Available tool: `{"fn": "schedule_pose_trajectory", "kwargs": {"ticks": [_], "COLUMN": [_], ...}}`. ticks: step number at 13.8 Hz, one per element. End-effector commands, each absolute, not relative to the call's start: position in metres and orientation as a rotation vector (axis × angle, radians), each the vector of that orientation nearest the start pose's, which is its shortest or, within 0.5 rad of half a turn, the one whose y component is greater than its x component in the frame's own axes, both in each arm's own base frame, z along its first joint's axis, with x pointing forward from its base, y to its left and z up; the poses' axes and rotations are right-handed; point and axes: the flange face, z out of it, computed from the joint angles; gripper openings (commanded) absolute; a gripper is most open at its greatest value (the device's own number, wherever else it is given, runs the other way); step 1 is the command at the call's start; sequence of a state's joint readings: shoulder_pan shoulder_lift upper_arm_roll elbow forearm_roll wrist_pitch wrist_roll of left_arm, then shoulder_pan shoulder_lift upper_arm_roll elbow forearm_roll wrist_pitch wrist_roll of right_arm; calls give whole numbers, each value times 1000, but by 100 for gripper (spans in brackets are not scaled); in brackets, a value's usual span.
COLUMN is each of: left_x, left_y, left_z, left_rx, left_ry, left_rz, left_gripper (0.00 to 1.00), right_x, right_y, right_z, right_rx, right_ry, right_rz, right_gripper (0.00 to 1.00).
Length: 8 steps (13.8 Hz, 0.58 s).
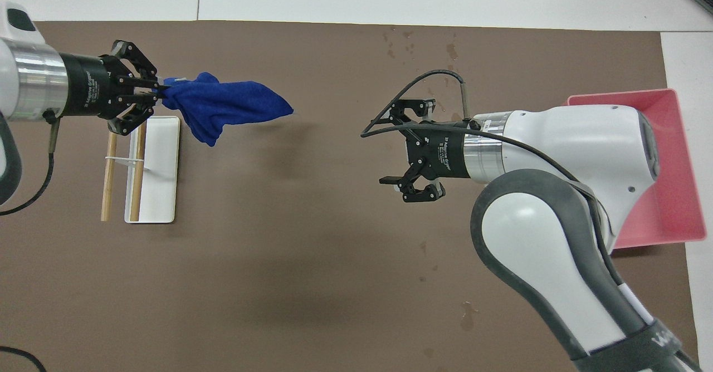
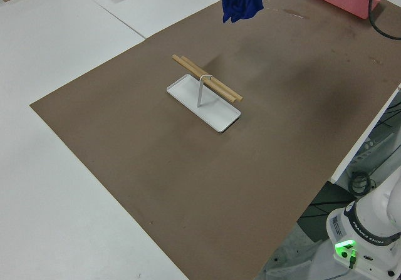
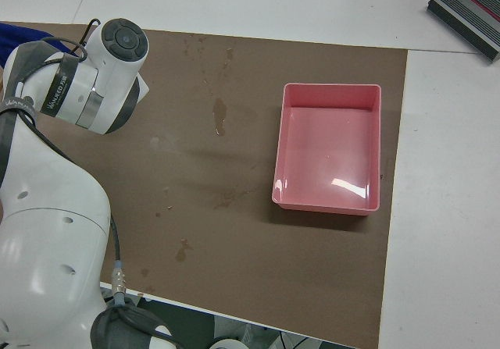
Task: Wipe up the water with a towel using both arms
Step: 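Carry the towel with the left gripper toward the right gripper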
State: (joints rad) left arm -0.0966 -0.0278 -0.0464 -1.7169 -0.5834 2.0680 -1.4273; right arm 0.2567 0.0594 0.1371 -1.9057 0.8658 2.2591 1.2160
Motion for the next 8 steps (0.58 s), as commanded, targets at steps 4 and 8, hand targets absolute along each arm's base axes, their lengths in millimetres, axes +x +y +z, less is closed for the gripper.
{"fn": "schedule_pose_trajectory", "kwargs": {"ticks": [4,8], "left_x": [538,496], "left_y": [-204,-276], "left_z": [625,606], "left_rx": [1760,1758], "left_ry": [1684,1605], "left_rz": [-257,-220], "left_gripper": [0,0], "right_x": [546,545], "right_y": [262,278], "right_z": [507,508], "right_rx": [-1862,-1772], "right_ry": [1466,1526], "right_rz": [445,448], "right_gripper": [100,100]}}
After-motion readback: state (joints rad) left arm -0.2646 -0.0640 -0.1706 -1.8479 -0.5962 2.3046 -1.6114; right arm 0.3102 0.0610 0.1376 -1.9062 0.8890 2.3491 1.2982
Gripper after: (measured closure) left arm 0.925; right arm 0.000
